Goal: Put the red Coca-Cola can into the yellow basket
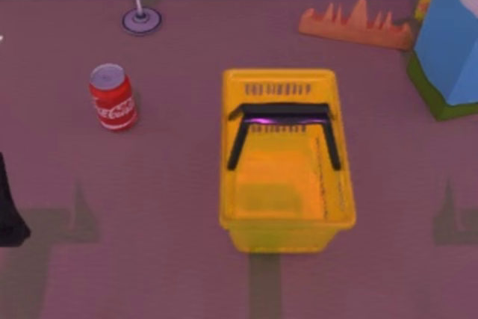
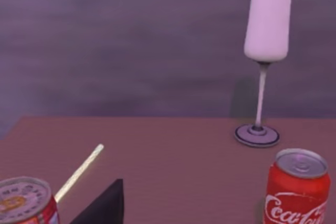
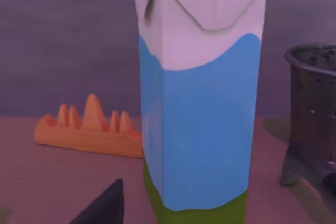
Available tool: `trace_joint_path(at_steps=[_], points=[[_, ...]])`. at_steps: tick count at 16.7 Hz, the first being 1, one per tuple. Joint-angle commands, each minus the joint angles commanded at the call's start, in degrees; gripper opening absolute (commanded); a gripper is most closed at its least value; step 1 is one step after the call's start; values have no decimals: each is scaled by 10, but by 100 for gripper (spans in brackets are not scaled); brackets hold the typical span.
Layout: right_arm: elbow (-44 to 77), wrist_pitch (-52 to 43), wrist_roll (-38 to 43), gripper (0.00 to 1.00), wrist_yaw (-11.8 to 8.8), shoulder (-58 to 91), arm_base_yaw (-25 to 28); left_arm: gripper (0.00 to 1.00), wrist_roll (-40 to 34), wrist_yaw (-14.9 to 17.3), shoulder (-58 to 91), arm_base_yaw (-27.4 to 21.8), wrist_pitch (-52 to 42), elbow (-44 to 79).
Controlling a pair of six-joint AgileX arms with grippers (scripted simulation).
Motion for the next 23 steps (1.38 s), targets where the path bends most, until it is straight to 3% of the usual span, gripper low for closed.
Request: trace_joint_path(at_steps=[5, 9, 23], points=[[0, 0, 0, 100, 0, 0, 0, 100, 8, 4, 33, -7, -25, 34], [0, 0, 0, 100, 0, 0, 0, 100, 40, 13, 151, -27, -114, 154], [0, 0, 0, 100, 0, 0, 0, 100, 253, 27, 940, -104, -602, 887]])
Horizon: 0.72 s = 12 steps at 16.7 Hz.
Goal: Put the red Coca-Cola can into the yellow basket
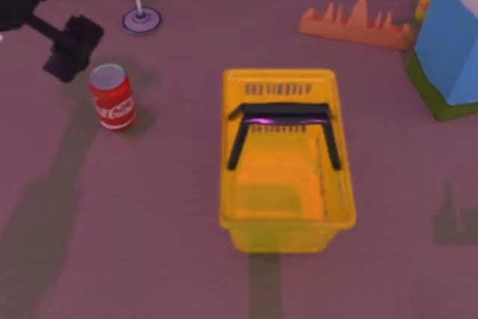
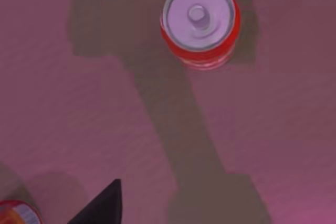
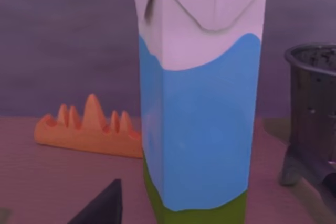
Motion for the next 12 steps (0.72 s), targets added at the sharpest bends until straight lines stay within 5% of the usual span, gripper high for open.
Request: trace_joint_path(at_steps=[7, 12], points=[[0, 0, 0, 100, 0, 0, 0, 100, 85, -16, 367, -6, -159, 330], [0, 0, 0, 100, 0, 0, 0, 100, 112, -23, 480, -4, -203, 440]])
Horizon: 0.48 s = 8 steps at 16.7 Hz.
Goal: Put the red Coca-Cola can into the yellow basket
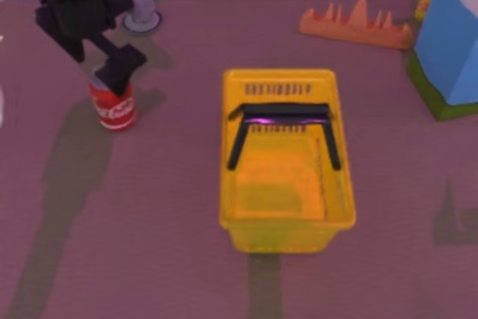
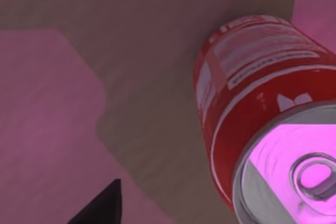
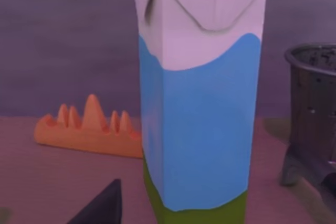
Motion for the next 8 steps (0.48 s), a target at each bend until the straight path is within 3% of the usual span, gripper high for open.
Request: trace_joint_path(at_steps=[8], points=[[0, 0, 0, 100, 0, 0, 0, 100, 1, 0, 4, 0, 9, -7]])
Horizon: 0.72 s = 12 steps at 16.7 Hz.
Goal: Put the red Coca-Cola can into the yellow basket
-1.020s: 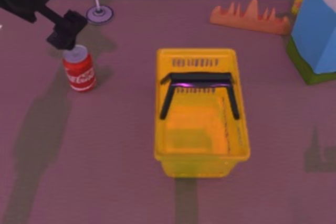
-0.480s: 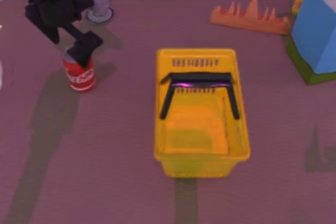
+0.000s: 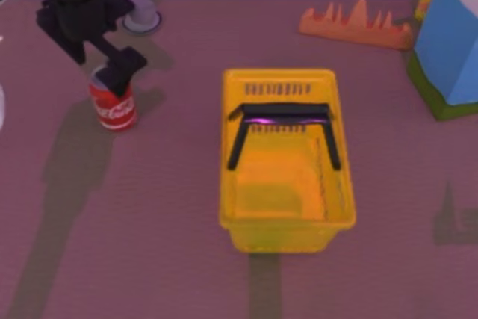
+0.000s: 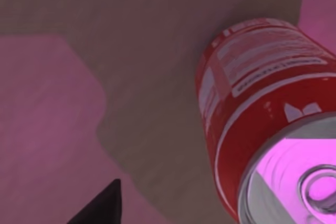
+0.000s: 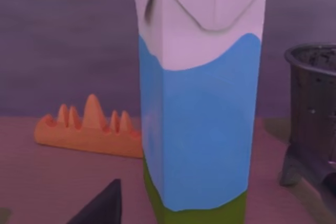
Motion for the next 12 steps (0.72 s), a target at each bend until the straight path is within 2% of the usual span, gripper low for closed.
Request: trace_joint_path(at_steps=[5, 10, 12], points=[[0, 0, 0, 100, 0, 0, 0, 100, 0, 0, 3, 0, 86, -82], [0, 0, 0, 100, 0, 0, 0, 100, 0, 0, 4, 0, 99, -95], [0, 0, 0, 100, 0, 0, 0, 85, 0, 0, 4, 0, 99, -95]])
